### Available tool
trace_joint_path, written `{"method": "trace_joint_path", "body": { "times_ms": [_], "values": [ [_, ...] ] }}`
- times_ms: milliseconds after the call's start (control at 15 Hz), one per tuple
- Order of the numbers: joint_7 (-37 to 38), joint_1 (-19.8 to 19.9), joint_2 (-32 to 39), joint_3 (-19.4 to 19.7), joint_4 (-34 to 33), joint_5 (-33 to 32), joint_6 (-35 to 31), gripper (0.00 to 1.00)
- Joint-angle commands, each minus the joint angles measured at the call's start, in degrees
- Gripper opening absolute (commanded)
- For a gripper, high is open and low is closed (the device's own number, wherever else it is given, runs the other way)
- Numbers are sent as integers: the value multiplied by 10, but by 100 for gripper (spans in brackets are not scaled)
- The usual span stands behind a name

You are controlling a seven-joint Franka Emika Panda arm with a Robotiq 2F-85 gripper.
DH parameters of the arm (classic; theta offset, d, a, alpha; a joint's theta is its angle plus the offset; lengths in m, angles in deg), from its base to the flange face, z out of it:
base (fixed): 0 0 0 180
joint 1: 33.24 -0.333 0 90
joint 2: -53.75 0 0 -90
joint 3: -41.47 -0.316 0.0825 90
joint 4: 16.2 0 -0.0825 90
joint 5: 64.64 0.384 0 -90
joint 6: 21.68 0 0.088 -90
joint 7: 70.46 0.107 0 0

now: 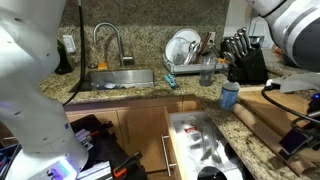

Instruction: Put the paper roll in the open drawer

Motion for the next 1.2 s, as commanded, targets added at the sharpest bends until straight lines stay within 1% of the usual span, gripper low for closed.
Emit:
{"method": "trace_joint_path", "body": {
  "times_ms": [0, 133, 200, 333, 400, 600, 867, 933, 1000, 1133],
  "values": [
    [0, 2, 10, -2, -10, 1, 3, 100],
    [4, 3, 24, -2, -24, -1, 13, 100],
    [14, 7, 38, -4, -39, 2, 30, 100],
    [33, 8, 53, -3, -50, 1, 52, 100],
    [19, 2, 29, -2, -23, 0, 26, 100],
    [29, 2, 47, -3, -34, 0, 32, 100],
    [27, 5, 53, -5, -38, 2, 33, 100],
    [28, 3, 53, -5, -36, 1, 28, 75],
    [29, 1, 53, -3, -34, -1, 23, 74],
    [27, 2, 52, -3, -32, 0, 20, 60]
  ]
}}
